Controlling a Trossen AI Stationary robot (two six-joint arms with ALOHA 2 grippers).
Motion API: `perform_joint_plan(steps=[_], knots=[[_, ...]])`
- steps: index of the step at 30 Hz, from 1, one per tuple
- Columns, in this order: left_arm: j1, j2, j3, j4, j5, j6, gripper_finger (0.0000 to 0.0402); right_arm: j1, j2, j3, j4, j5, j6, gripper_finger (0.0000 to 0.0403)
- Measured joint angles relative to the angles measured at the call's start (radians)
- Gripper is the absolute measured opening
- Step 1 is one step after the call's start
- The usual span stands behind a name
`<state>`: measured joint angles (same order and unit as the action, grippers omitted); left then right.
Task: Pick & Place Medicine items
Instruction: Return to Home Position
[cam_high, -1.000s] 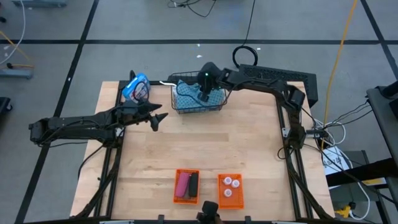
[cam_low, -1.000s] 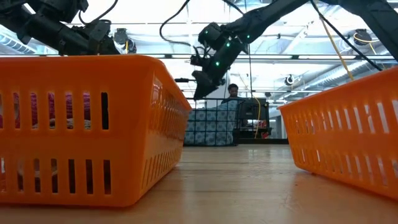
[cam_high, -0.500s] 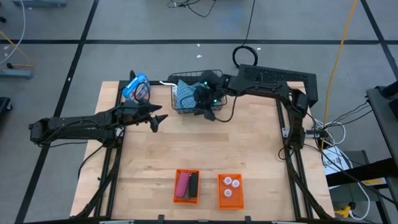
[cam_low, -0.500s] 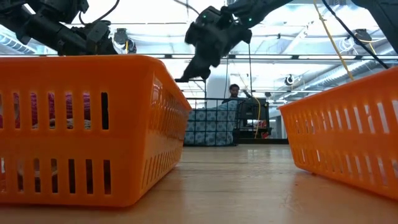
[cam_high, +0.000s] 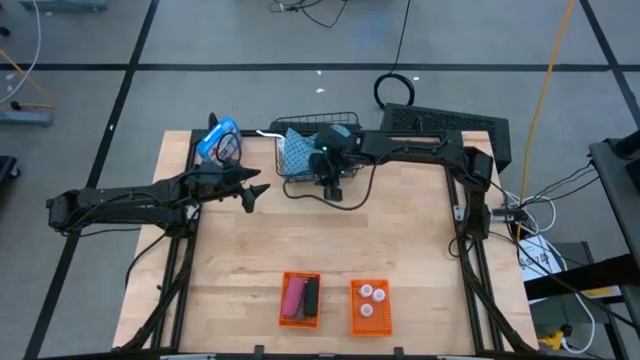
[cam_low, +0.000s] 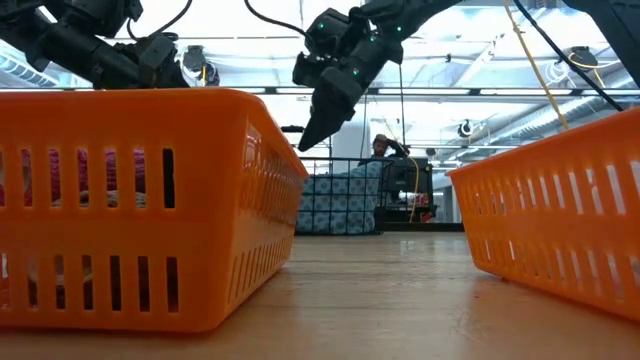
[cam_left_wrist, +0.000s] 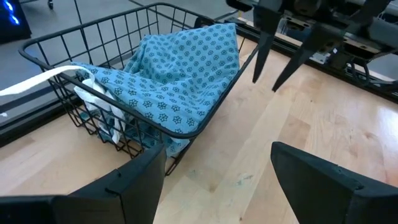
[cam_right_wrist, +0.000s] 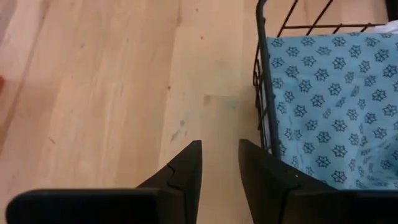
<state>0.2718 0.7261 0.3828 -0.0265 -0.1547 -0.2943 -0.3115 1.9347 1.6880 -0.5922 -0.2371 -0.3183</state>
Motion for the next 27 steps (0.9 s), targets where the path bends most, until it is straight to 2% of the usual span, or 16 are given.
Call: perform_joint_plan(steps=[9,15,23,27], knots=[[0.000,0.000,0.000,0.001,-0.002,-0.001,0.0301,-0.008,0.000,-0.112,0.111,0.006,-0.006,0.0080],[0.000,0.000,0.000,0.001,-0.002,-0.004,0.0301,-0.006,0.000,-0.157,0.234,0.169,-0.009,0.0071],[0.000,0.000,0.000,0.004,-0.001,-0.005,0.0301,0.000,0.000,-0.158,0.270,0.210,-0.008,0.0063],[0.000,0.000,0.000,0.017,-0.002,0.012,0.0301,0.007,-0.033,-0.159,0.229,0.218,-0.006,0.0063]])
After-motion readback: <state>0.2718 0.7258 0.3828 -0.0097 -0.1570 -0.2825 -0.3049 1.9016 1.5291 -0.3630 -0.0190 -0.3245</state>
